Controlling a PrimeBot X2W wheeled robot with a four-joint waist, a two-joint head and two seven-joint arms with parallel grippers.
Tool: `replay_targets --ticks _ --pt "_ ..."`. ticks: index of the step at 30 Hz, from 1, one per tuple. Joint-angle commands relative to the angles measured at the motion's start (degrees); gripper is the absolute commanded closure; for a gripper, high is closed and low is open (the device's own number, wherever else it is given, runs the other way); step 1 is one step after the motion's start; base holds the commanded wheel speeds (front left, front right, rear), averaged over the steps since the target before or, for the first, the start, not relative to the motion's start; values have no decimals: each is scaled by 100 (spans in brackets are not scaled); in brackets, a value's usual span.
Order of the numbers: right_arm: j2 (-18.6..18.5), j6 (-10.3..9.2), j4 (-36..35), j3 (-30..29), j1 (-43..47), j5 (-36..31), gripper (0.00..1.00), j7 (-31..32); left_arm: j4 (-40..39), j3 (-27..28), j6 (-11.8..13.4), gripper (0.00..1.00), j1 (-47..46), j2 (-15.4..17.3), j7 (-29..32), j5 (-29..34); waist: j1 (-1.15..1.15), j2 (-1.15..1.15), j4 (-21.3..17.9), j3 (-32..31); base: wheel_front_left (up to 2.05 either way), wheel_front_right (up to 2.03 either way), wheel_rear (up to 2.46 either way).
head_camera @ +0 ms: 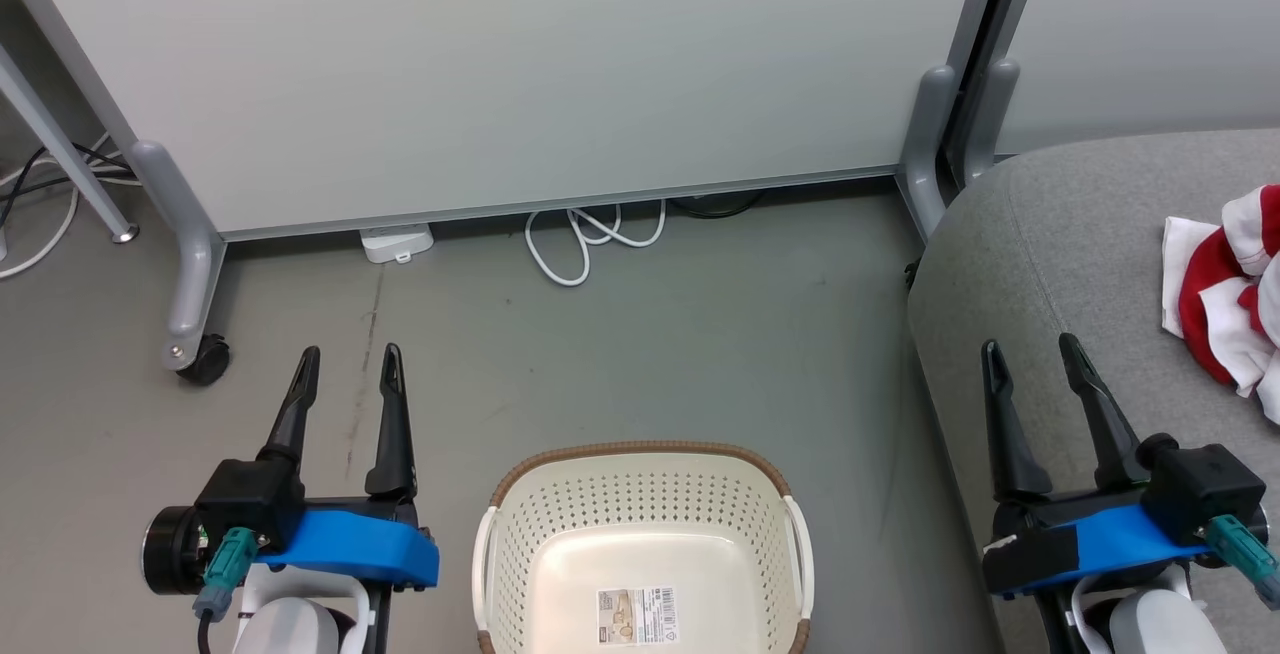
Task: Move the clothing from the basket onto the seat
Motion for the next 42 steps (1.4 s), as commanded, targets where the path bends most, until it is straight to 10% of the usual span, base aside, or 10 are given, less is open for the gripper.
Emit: replay_targets --ticks 1,31,32,42 --pt "22 1 48 13 90 26 0 -20 25 23 -38 0 28 -18 -26 44 1 0 10 -3 0 0 0" --pt "38 1 328 -95 228 295 0 -20 104 7 68 0 145 -32 -27 52 1 0 41 -45 0 0 0" --pt "26 0 341 -87 164 252 100 2 136 10 62 100 127 -26 3 36 1 0 42 -46 0 0 0" --pt "36 0 603 -130 212 871 100 220 375 117 40 100 295 -34 230 -602 1 0 18 -55 0 0 0"
